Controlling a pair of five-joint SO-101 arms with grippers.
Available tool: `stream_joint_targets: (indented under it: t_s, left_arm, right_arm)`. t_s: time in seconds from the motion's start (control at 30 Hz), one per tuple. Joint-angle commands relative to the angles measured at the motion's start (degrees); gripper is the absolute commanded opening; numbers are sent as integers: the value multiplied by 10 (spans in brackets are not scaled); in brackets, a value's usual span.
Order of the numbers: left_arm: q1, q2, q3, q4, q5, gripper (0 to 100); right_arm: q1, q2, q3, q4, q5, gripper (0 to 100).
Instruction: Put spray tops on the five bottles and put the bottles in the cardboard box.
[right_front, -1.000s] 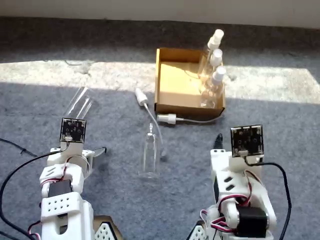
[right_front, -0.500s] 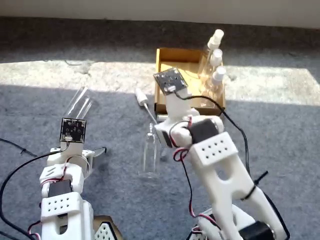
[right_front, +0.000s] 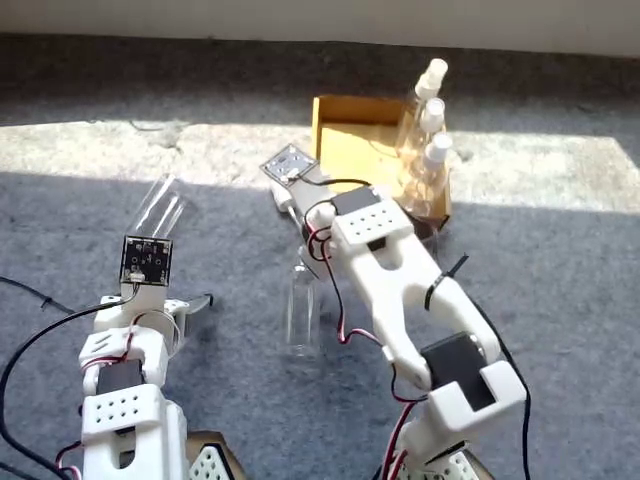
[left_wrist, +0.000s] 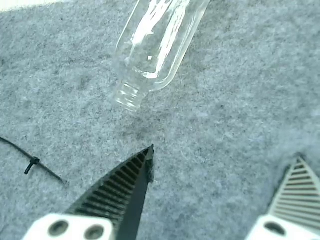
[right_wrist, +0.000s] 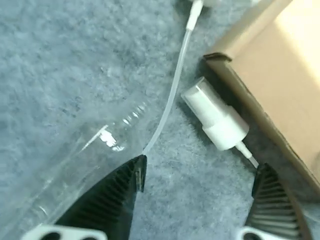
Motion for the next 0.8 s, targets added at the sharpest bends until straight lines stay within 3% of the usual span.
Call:
stream_joint_targets:
  t_s: [0.0,0.77]
  left_arm:
    - [7,-7,11,3,4,367]
    - [7,-7,11,3,4,367]
  right_arm:
    - [7,14,-38,-10,4,298]
    - [-29,31,-34,-109,5,296]
